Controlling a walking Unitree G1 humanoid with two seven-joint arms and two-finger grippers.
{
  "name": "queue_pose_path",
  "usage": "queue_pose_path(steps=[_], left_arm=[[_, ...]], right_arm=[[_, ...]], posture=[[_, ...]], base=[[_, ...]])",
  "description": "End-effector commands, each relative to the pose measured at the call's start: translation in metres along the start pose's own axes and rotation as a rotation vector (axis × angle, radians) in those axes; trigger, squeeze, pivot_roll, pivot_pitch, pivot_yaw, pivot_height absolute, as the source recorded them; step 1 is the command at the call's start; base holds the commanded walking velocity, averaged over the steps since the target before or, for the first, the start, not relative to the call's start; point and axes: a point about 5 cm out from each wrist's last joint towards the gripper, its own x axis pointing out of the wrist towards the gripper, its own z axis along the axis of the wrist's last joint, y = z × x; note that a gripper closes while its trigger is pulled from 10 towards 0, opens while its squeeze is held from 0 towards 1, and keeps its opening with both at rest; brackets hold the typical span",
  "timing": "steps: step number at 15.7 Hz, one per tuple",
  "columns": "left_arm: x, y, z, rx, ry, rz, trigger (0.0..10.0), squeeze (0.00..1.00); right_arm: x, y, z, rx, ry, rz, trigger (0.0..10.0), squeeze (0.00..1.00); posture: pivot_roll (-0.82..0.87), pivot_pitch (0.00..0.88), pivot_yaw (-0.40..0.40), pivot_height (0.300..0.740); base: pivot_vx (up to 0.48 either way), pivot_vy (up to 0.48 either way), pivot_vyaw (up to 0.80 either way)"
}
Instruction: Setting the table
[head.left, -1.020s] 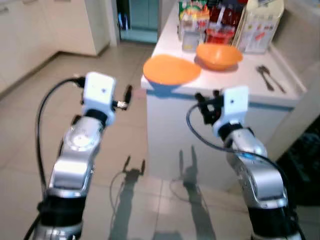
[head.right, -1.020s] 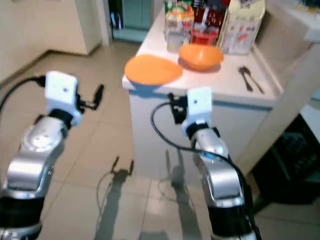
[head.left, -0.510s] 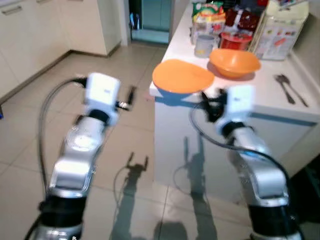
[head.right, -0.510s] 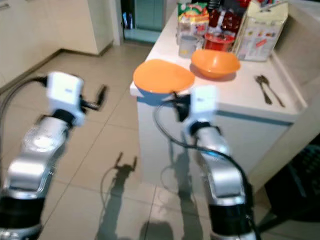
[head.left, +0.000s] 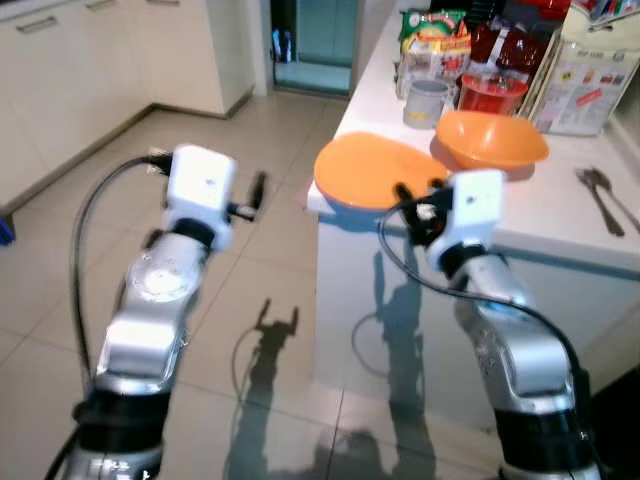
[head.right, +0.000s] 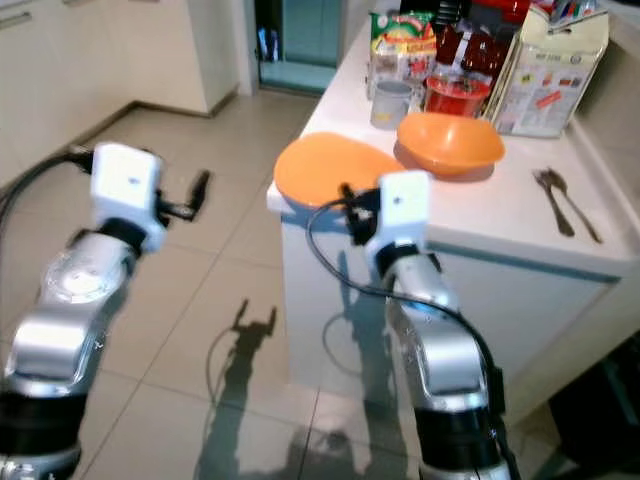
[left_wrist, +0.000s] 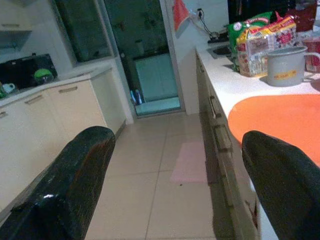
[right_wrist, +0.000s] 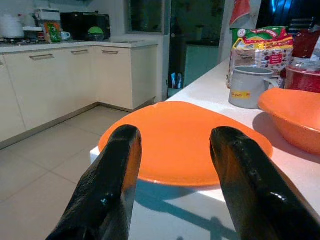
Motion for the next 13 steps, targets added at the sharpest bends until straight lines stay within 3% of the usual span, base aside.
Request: queue_pose_path(steps=[1, 3, 7, 13], left_arm=[[0.0027, -0.0094, 0.0059, -0.004, -0.021, -0.032, 10.0, 0.0], [0.003, -0.0095, 0.0058, -0.003, -0.021, -0.034, 10.0, 0.0], [0.0044, -0.0091, 0.0057, -0.004, -0.022, -0.04, 10.0, 0.0], [0.0077, -0.0109, 0.0065, -0.007, -0.028, -0.063, 10.0, 0.0]], right_arm=[[-0.0015, -0.0112, 0.0011, -0.004, 0.007, -0.037, 10.0, 0.0], [-0.0015, -0.0116, 0.0006, 0.006, 0.01, -0.04, 10.0, 0.0], [-0.0027, -0.0125, 0.0, 0.01, 0.013, -0.042, 10.0, 0.0], [-0.0069, -0.0167, -0.0005, -0.007, 0.029, -0.058, 10.0, 0.0]], posture=[[0.04, 0.0, -0.011, 0.74], [0.04, 0.0, -0.01, 0.74], [0.04, 0.0, -0.003, 0.74], [0.03, 0.0, 0.0, 0.74]], base=[[0.352, 0.0, 0.0], [0.354, 0.0, 0.0], [0.352, 0.0, -0.58], [0.354, 0.0, 0.0]])
